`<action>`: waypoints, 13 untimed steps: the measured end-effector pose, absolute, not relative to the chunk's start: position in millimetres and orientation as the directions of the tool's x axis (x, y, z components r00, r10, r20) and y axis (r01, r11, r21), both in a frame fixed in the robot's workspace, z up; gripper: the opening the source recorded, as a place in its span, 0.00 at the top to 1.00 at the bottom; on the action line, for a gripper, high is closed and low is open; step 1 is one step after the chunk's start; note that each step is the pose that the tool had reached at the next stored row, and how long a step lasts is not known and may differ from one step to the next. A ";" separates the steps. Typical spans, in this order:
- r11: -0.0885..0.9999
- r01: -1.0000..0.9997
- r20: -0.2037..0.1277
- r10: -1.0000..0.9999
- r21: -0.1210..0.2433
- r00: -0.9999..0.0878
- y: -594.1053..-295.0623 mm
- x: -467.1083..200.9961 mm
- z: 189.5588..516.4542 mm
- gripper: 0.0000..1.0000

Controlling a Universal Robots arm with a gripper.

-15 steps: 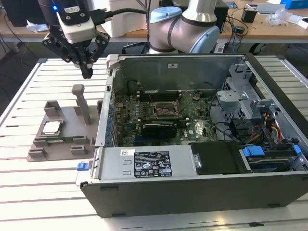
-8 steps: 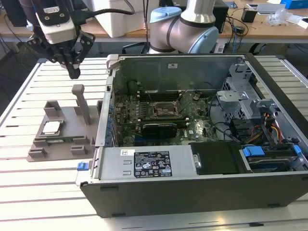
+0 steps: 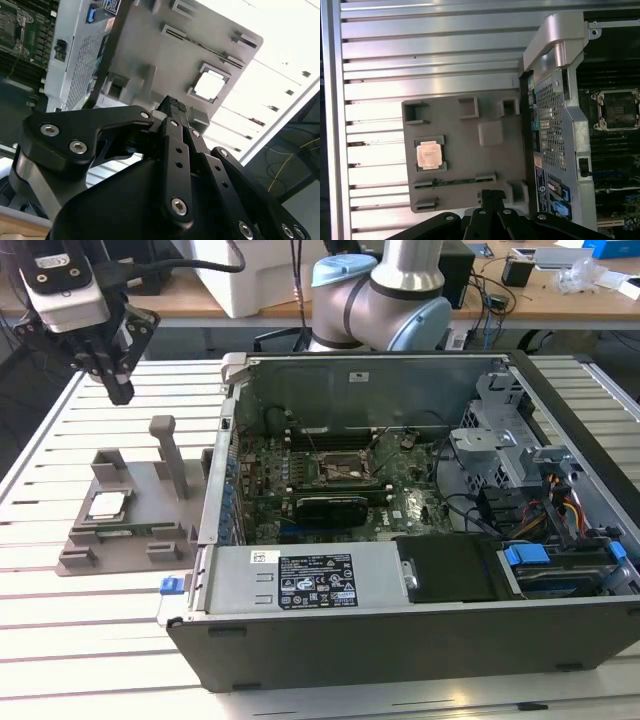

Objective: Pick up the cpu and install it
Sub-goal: 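Reach for the cpu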

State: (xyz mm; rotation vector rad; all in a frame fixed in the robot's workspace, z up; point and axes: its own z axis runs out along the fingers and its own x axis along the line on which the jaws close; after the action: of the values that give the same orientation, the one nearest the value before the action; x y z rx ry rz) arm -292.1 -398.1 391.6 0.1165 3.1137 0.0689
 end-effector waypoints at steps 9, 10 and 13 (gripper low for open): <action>0.996 0.074 -0.023 0.075 0.045 -0.997 -393.0 -329.2 390.1 0.89; 0.996 0.074 -0.023 0.075 0.045 -0.997 -391.3 -334.0 389.9 0.89; 0.996 0.074 -0.023 0.075 0.045 -0.997 -388.6 -344.4 389.4 0.89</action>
State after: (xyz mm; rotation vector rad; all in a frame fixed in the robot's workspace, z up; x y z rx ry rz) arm -344.4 -388.6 389.4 0.1167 3.1137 0.0688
